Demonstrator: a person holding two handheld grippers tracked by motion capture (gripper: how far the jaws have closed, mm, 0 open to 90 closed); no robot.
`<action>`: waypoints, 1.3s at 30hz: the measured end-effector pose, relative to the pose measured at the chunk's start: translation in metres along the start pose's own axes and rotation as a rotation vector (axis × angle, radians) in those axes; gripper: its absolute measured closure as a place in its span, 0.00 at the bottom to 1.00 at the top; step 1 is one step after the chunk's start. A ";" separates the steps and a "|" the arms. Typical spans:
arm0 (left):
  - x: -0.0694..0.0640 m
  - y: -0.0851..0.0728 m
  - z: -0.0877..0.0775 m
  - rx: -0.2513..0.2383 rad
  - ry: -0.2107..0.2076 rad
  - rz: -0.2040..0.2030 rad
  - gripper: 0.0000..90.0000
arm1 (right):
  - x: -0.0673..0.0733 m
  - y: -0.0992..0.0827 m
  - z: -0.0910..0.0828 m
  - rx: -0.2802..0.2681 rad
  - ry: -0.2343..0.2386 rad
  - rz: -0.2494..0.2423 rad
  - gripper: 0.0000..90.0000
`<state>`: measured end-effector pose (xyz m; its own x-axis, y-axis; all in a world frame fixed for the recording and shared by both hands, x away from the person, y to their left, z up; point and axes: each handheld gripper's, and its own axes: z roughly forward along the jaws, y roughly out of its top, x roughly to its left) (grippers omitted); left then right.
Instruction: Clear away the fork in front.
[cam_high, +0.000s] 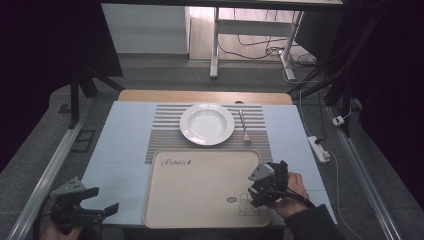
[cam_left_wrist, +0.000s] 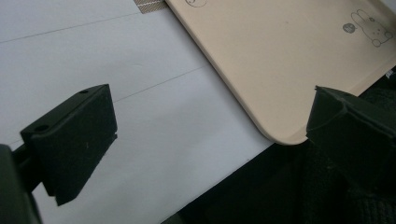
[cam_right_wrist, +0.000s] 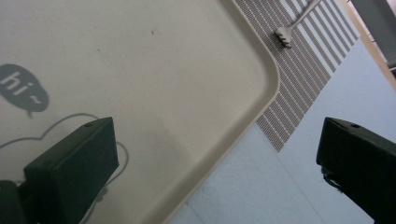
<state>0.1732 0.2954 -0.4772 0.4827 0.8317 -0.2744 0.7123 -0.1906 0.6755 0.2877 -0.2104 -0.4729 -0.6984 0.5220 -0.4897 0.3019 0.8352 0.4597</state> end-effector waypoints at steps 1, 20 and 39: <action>0.000 0.000 0.000 0.001 -0.001 0.000 0.02 | 0.000 0.001 0.002 0.004 -0.009 -0.007 0.00; 0.001 0.000 0.001 0.006 -0.001 -0.005 0.02 | -0.026 0.016 0.035 0.080 -0.123 -0.174 0.02; 0.000 0.001 0.001 0.013 -0.005 0.000 0.01 | -0.058 0.048 0.071 0.116 -0.184 -0.257 0.05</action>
<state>0.1745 0.2948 -0.4778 0.4853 0.8289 -0.2783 0.7190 -0.1972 0.6665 0.3890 -0.1889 -0.4751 -0.6355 0.3052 -0.7092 0.2098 0.9522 0.2218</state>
